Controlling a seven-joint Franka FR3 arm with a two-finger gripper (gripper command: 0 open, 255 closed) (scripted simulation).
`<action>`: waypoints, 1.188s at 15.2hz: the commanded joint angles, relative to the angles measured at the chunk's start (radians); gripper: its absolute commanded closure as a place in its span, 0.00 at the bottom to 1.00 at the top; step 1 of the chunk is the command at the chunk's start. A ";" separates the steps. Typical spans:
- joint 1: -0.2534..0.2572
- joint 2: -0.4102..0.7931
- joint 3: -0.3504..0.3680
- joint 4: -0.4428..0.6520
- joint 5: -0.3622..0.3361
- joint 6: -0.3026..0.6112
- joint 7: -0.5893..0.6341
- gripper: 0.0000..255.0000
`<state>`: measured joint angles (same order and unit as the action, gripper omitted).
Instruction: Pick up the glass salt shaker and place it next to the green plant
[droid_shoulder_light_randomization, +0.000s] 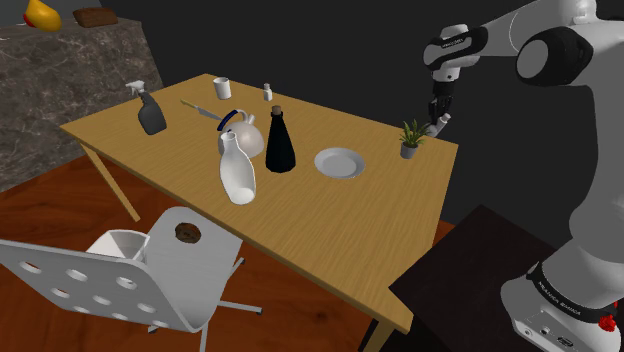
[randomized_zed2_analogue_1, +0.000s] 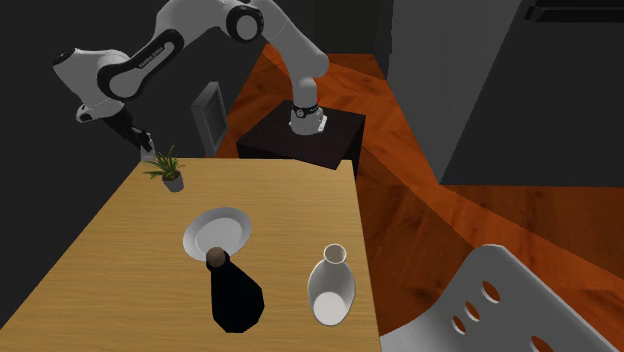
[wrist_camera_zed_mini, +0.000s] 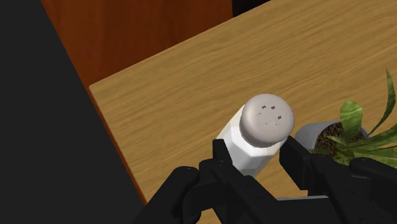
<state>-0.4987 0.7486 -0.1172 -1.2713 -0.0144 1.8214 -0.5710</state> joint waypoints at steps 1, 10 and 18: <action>0.000 0.012 0.001 -0.006 0.001 0.019 0.001 1.00; -0.002 0.070 0.004 -0.032 0.004 0.102 0.006 1.00; -0.002 0.082 0.005 -0.033 0.005 0.116 0.007 1.00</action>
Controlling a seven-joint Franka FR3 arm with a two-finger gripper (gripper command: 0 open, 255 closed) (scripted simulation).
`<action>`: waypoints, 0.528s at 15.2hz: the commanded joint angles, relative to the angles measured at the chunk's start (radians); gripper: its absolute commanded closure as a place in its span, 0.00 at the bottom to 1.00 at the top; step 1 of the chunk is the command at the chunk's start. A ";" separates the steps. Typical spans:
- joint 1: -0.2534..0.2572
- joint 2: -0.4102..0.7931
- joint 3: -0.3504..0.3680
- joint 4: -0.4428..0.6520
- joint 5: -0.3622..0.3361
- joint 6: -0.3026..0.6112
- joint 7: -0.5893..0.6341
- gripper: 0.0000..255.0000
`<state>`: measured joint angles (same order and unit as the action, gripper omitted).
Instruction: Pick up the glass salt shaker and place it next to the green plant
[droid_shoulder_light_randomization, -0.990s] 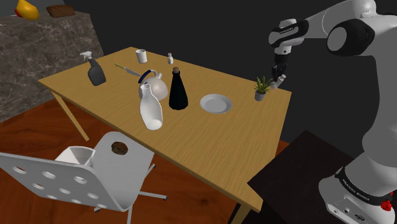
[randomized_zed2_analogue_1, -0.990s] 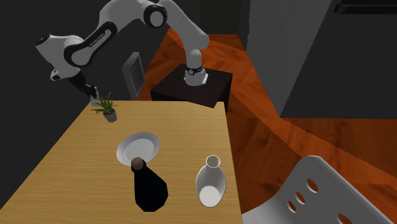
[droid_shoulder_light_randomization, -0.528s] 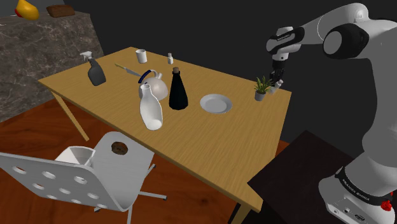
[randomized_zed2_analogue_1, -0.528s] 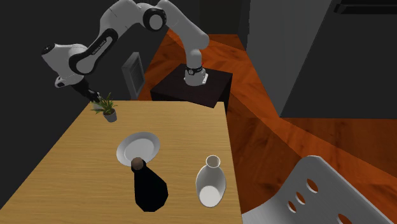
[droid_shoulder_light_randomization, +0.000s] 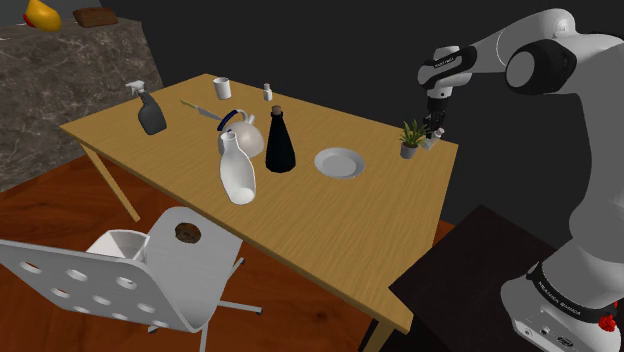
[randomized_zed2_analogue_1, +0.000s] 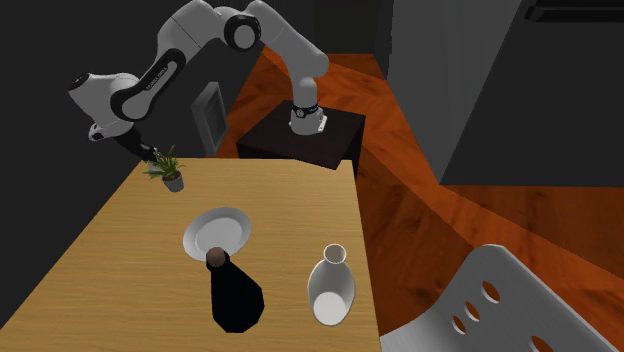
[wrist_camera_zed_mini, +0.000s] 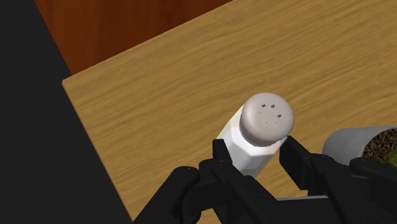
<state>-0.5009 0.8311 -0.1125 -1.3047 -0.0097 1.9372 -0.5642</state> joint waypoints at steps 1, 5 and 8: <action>0.000 0.000 0.000 0.000 0.000 0.000 0.000 1.00; 0.000 0.000 0.000 0.000 0.000 0.000 0.000 0.00; 0.001 -0.008 0.000 0.021 0.000 -0.029 0.000 0.00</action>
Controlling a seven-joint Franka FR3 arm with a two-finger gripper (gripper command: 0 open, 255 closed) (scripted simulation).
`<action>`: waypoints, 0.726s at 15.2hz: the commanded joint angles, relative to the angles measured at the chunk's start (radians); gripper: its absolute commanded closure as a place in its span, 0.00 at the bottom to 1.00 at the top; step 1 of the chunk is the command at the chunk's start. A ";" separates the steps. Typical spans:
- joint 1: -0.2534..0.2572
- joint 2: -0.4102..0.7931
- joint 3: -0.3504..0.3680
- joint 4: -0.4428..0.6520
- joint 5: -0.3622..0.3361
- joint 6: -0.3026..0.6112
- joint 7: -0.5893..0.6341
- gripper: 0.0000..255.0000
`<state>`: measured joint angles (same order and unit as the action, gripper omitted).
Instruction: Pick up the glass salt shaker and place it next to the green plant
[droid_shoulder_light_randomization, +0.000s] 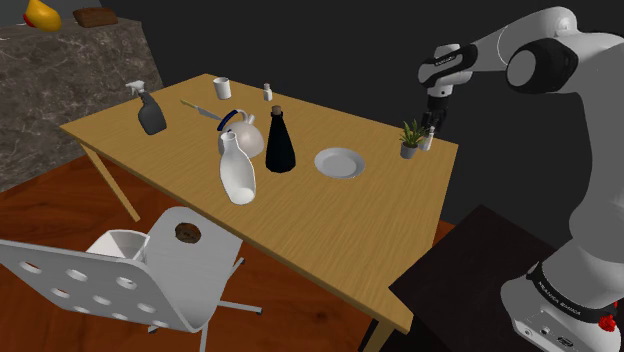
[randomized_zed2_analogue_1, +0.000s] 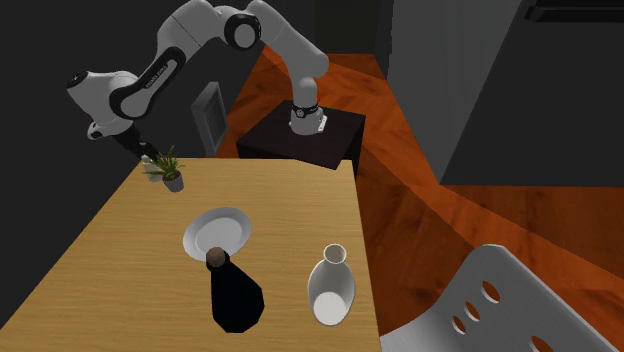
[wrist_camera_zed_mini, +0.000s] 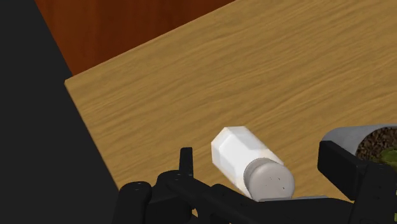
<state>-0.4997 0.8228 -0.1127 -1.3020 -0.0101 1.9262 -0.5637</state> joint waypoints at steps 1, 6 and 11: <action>0.001 -0.006 0.000 0.042 0.000 -0.048 0.000 0.00; 0.002 -0.013 0.000 0.091 0.000 -0.103 0.000 0.00; 0.002 -0.013 0.000 0.091 0.000 -0.103 0.000 0.00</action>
